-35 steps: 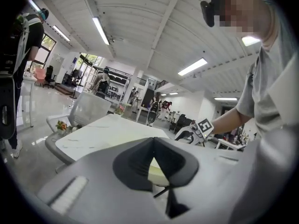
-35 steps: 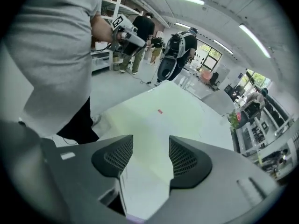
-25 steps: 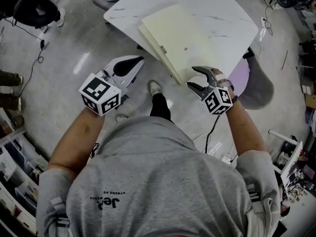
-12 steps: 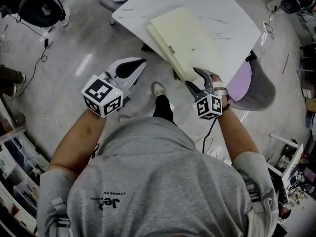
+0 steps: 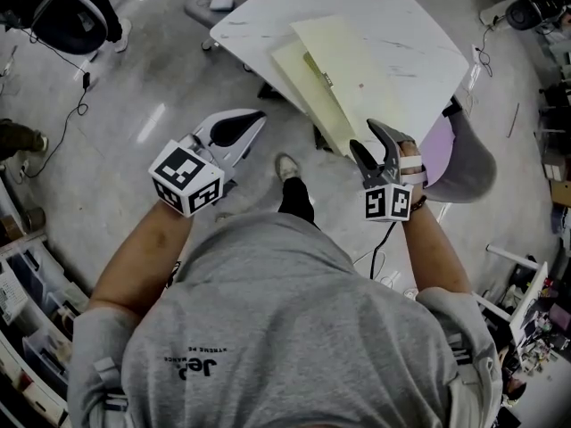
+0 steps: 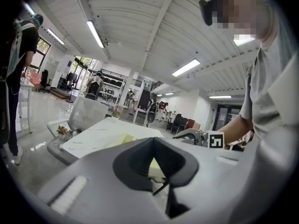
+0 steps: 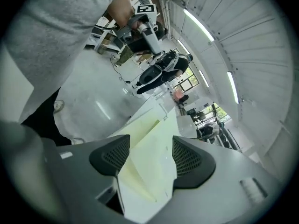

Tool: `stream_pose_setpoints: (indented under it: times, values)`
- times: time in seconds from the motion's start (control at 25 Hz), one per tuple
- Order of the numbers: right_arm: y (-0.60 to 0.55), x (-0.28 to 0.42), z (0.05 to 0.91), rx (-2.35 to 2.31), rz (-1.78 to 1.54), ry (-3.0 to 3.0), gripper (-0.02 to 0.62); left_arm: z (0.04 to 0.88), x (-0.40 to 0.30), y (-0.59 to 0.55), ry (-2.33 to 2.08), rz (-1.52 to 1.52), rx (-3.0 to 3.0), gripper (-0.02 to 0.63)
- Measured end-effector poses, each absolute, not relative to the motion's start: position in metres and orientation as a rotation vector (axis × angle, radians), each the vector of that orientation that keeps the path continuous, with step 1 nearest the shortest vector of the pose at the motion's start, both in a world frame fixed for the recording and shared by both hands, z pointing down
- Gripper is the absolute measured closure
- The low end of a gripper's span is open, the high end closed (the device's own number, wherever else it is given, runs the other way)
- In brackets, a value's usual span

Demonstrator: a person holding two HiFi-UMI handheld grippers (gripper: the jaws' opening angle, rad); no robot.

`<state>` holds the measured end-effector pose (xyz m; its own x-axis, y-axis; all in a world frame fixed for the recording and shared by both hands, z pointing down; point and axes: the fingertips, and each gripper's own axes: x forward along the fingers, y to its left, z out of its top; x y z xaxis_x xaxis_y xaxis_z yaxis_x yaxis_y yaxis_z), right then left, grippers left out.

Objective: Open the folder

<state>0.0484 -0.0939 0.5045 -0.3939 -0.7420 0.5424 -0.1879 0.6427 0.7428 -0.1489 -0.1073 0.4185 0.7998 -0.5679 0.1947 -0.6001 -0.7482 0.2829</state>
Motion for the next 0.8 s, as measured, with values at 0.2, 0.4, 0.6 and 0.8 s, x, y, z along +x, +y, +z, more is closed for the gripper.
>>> stream_pose_setpoints:
  times: [0.2, 0.4, 0.6, 0.8]
  values:
    - [-0.116, 0.069, 0.454, 0.876, -0.769, -1.916, 0.330, 0.411, -0.153, -0.113, -0.905, 0.118, 2.657, 0.549]
    - [-0.150, 0.110, 0.414, 1.086, -0.723, -1.907, 0.335, 0.404, -0.150, -0.126, -0.907, 0.106, 2.666, 0.549]
    - [-0.189, 0.162, 0.390, 1.247, -0.690, -1.847, 0.393, 0.394, -0.139, -0.139, -0.902, 0.113, 2.680, 0.548]
    - [-0.227, 0.209, 0.391, 1.333, -0.634, -1.793, 0.440, 0.391, -0.126, -0.155, -0.902, 0.130, 2.683, 0.548]
